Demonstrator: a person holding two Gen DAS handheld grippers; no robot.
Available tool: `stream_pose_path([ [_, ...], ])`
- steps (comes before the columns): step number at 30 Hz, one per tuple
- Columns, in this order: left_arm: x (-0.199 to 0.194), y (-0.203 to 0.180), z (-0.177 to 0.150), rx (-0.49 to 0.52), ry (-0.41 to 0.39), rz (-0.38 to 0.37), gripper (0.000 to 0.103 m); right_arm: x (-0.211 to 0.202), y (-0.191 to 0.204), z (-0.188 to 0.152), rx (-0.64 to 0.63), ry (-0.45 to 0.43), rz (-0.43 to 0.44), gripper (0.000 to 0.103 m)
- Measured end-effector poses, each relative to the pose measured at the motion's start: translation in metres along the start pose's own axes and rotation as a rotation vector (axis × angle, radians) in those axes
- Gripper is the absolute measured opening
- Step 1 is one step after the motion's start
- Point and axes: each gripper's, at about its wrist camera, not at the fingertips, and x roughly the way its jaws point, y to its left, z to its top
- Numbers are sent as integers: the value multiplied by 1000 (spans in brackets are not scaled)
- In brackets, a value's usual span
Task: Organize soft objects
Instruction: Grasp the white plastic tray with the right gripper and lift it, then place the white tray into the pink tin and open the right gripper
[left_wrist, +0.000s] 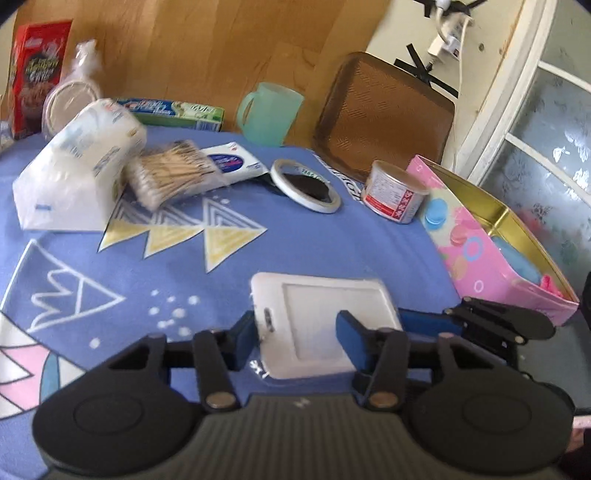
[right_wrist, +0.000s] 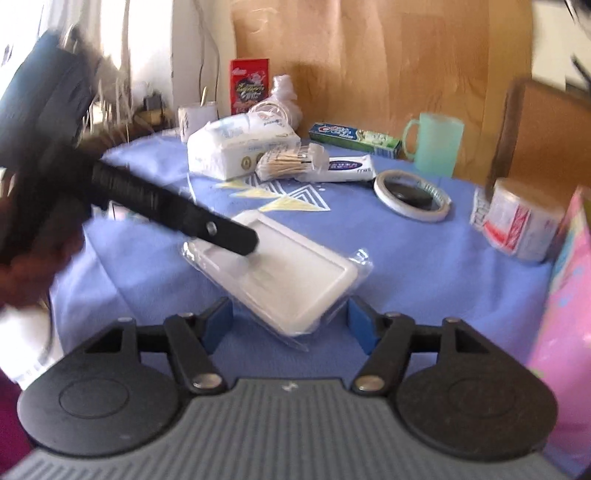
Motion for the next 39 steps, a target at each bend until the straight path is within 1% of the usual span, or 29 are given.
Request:
stream_pose_path([
  [1, -1, -5, 3, 16, -9, -1, 47, 0, 1, 1, 7, -7, -8, 64],
  [3, -7, -15, 12, 34, -33, -36, 46, -7, 3, 0, 16, -36, -40, 64],
  [5, -12, -30, 25, 65, -67, -82, 46, -24, 1, 0, 17, -100, -77, 64],
  [9, -9, -83, 51, 190, -125, -154, 46, -65, -8, 4, 1, -231, -197, 64],
  [12, 11, -127, 64, 263, -118, -204, 46, -95, -28, 2, 42, -274, -290, 64],
  [16, 46, -184, 75, 341, -76, -258, 47, -125, -62, -6, 124, -272, -392, 64],
  [18, 67, -209, 80, 368, -27, -268, 47, -137, -83, -12, 175, -252, -423, 64],
  [20, 91, -232, 84, 391, 35, -265, 47, -144, -108, -17, 241, -209, -428, 64],
  [22, 110, -253, 83, 410, 86, -255, 50, -149, -132, -20, 322, -164, -413, 64],
  [23, 120, -264, 84, 418, 111, -242, 53, -150, -145, -24, 368, -136, -401, 64],
  [25, 134, -275, 83, 431, 130, -229, 56, -150, -168, -29, 446, -88, -395, 65],
  [26, 139, -279, 81, 438, 131, -213, 58, -150, -176, -31, 474, -83, -423, 66],
  [27, 142, -281, 81, 428, 123, -198, 62, -149, -183, -31, 486, -85, -465, 67],
  [28, 142, -280, 81, 410, 121, -200, 63, -150, -188, -32, 492, -88, -507, 67],
  [29, 140, -278, 82, 396, 122, -212, 63, -151, -190, -33, 492, -92, -529, 67],
  [31, 135, -274, 81, 390, 101, -218, 63, -155, -187, -36, 487, -140, -532, 67],
  [35, 112, -263, 82, 402, 34, -211, 63, -154, -163, -36, 381, -179, -510, 66],
  [39, 89, -251, 80, 397, -14, -225, 63, -149, -147, -31, 299, -216, -505, 58],
])
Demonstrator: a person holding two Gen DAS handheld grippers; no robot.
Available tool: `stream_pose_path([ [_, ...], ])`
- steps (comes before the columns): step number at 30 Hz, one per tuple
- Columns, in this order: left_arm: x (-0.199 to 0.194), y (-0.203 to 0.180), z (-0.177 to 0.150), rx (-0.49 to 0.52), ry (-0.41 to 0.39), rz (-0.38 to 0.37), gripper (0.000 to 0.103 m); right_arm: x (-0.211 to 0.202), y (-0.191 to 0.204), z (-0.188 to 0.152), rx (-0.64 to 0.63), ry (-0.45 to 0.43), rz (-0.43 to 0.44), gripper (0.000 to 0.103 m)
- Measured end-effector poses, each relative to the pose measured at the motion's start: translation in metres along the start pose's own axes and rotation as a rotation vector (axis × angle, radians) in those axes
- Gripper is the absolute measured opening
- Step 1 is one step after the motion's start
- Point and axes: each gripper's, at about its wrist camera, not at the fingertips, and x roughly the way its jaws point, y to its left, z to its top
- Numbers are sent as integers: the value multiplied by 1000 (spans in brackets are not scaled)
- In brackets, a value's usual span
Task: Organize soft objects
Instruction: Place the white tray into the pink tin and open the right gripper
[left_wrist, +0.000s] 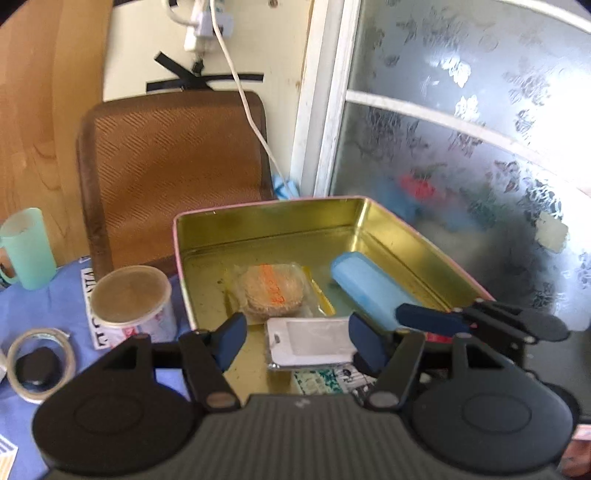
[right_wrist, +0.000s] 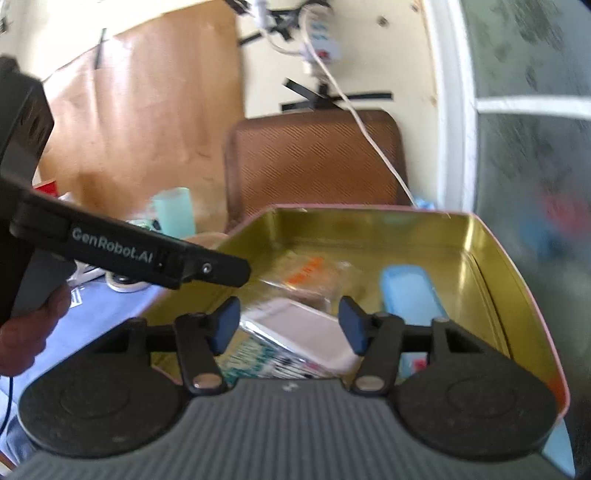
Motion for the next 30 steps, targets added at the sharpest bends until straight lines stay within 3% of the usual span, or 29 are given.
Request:
stream_pose_path([
  [8, -49, 37, -35, -63, -42, -2, 64, -5, 16, 2, 9, -39, 9, 55],
  [14, -80, 97, -80, -176, -30, 135, 64, 0, 42, 12, -19, -45, 62, 53],
  [18, -99, 150, -111, -285, -12, 271, 64, 8, 74, 18, -67, -36, 140, 52],
  [23, -114, 200, -146, -340, -4, 465, 64, 33, 123, 17, -108, 7, 242, 52],
  [26, -125, 208, -159, -363, -76, 461, 64, 62, 153, 14, -128, 44, 284, 51],
  [30, -131, 204, -160, -348, -100, 479, 64, 115, 186, 16, -140, 98, 252, 52],
])
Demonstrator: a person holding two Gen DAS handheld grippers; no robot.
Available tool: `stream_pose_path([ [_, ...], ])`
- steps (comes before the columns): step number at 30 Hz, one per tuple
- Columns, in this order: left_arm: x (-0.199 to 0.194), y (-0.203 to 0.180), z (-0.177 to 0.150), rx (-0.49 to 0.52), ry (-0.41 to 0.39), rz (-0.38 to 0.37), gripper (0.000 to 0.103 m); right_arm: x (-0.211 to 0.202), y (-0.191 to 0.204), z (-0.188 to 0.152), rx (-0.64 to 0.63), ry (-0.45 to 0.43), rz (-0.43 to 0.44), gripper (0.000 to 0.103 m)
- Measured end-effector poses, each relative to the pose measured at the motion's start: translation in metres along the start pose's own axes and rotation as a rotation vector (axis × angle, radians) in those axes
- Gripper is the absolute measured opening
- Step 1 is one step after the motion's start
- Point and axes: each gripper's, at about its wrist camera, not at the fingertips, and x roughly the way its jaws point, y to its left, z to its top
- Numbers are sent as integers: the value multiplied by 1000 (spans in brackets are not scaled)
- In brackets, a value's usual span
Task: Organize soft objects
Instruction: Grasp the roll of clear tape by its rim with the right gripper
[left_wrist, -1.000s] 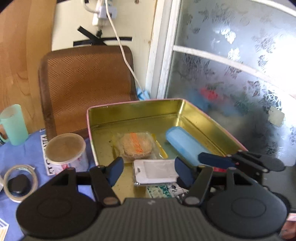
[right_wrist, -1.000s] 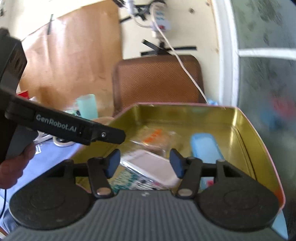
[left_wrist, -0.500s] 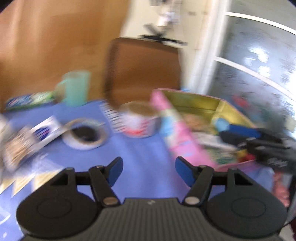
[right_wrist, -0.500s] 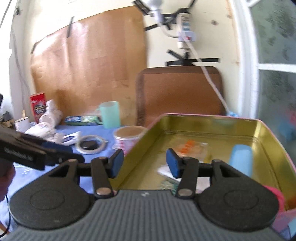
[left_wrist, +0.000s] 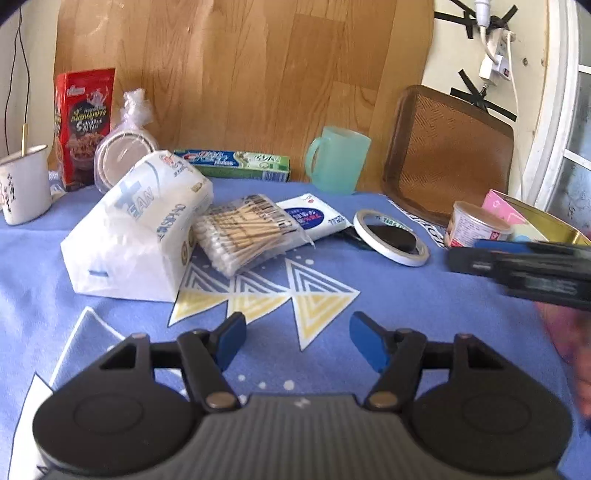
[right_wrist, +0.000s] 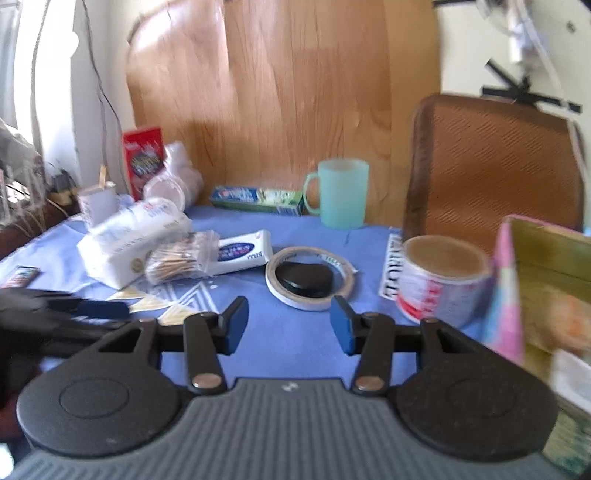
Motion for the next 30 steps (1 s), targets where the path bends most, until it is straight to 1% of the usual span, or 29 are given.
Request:
stream_pose_path([
  [2, -2, 3, -2, -8, -15, -20, 64, 21, 8, 2, -25, 17, -9, 52],
  [4, 1, 10, -1, -32, -7, -34, 64, 38, 20, 5, -84, 32, -8, 51],
  [5, 2, 13, 0, -48, 1, -40, 64, 46, 25, 6, -112, 43, -12, 48],
  [6, 3, 15, 0, -60, 4, -44, 64, 54, 30, 7, -137, 59, -18, 40],
  [7, 3, 17, 0, -71, 4, -49, 64, 62, 33, 8, -155, 75, -25, 35],
  [9, 4, 16, 0, -78, 0, -52, 64, 74, 37, 5, -202, 99, -58, 21],
  [10, 3, 16, 0, -79, -2, -52, 64, 76, 39, 3, -237, 99, -84, 20],
  [12, 3, 16, -1, -77, -2, -51, 64, 73, 40, 2, -261, 96, -98, 13],
  [15, 2, 16, -1, -80, -6, -53, 65, 56, 42, -3, -297, 67, -112, 11],
  [18, 1, 19, -1, -92, -4, -63, 65, 31, 42, -13, -302, 78, -61, 11],
  [20, 1, 20, 0, -99, -3, -77, 65, 10, 42, -22, -282, 101, 4, 12],
  [22, 2, 22, 0, -101, 4, -92, 65, -13, 43, -33, -275, 119, 61, 10],
  [24, 3, 20, 1, -98, 15, -99, 67, -35, 44, -45, -244, 138, 139, 10],
  [25, 3, 19, 1, -95, 18, -103, 67, -44, 43, -49, -231, 139, 171, 11],
  [26, 3, 17, 0, -92, 24, -107, 67, -54, 41, -53, -218, 119, 181, 15],
  [27, 4, 15, 2, -90, 34, -114, 67, -59, 40, -55, -210, 100, 172, 21],
  [28, 4, 13, 2, -92, 42, -125, 67, -63, 38, -57, -204, 85, 155, 40],
  [29, 6, 10, 4, -97, 54, -152, 67, -64, 37, -58, -202, 66, 128, 58],
  [30, 8, 5, 7, -100, 68, -186, 67, -62, 35, -57, -201, 44, 91, 67],
])
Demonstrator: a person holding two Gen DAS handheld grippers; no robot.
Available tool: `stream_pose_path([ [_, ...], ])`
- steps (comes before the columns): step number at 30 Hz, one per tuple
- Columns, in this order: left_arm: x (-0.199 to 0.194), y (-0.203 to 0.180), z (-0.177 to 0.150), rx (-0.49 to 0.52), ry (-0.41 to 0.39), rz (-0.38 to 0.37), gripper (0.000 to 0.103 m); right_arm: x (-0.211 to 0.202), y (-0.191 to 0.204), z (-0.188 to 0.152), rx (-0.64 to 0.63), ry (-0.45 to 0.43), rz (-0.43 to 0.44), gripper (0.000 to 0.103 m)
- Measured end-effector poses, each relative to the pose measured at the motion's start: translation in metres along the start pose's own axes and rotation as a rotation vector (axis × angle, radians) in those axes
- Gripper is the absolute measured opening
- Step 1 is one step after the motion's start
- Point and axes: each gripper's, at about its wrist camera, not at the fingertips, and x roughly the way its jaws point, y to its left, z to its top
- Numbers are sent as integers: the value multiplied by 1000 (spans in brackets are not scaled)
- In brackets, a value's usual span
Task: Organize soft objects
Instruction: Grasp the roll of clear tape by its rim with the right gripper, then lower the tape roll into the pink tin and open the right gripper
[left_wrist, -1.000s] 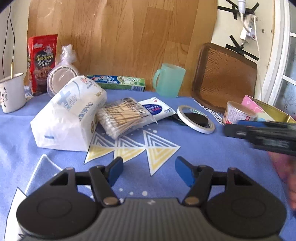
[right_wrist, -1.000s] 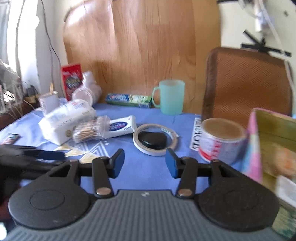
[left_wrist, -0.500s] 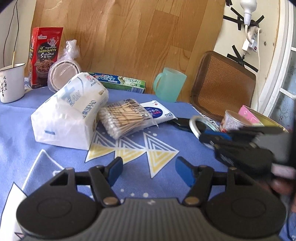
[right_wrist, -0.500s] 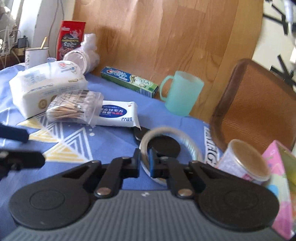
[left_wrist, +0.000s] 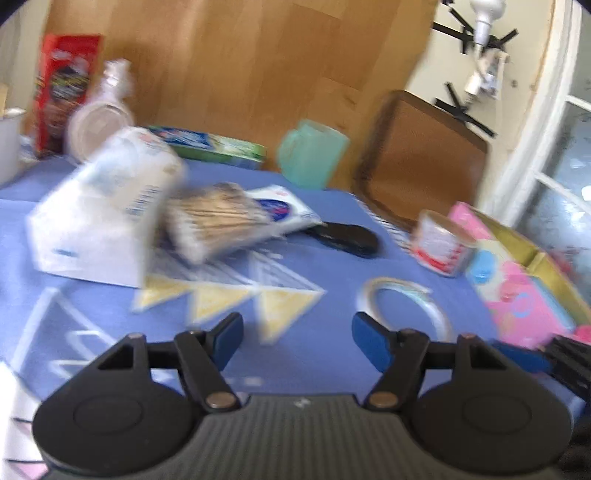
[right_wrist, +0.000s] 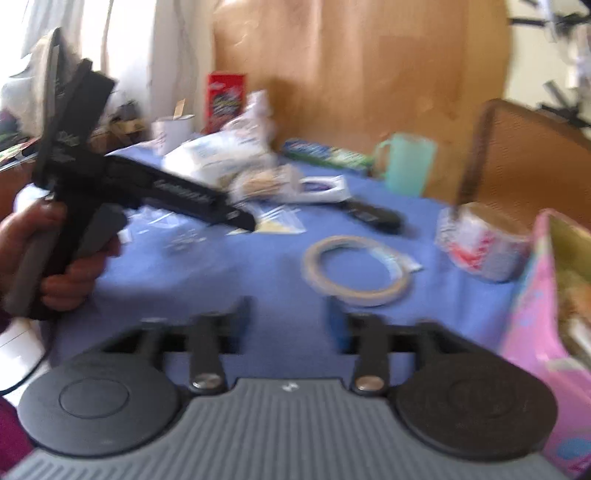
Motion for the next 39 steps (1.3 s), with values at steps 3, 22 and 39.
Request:
stream_pose_path([
  [3, 8, -25, 9, 50, 13, -32, 67, 14, -15, 6, 31, 10, -55, 67],
  [22, 2, -121, 32, 227, -35, -78, 43, -4, -29, 15, 63, -146, -144, 67],
  [39, 82, -290, 19, 509, 55, -287, 47, -88, -122, -31, 240, -209, -516, 67],
])
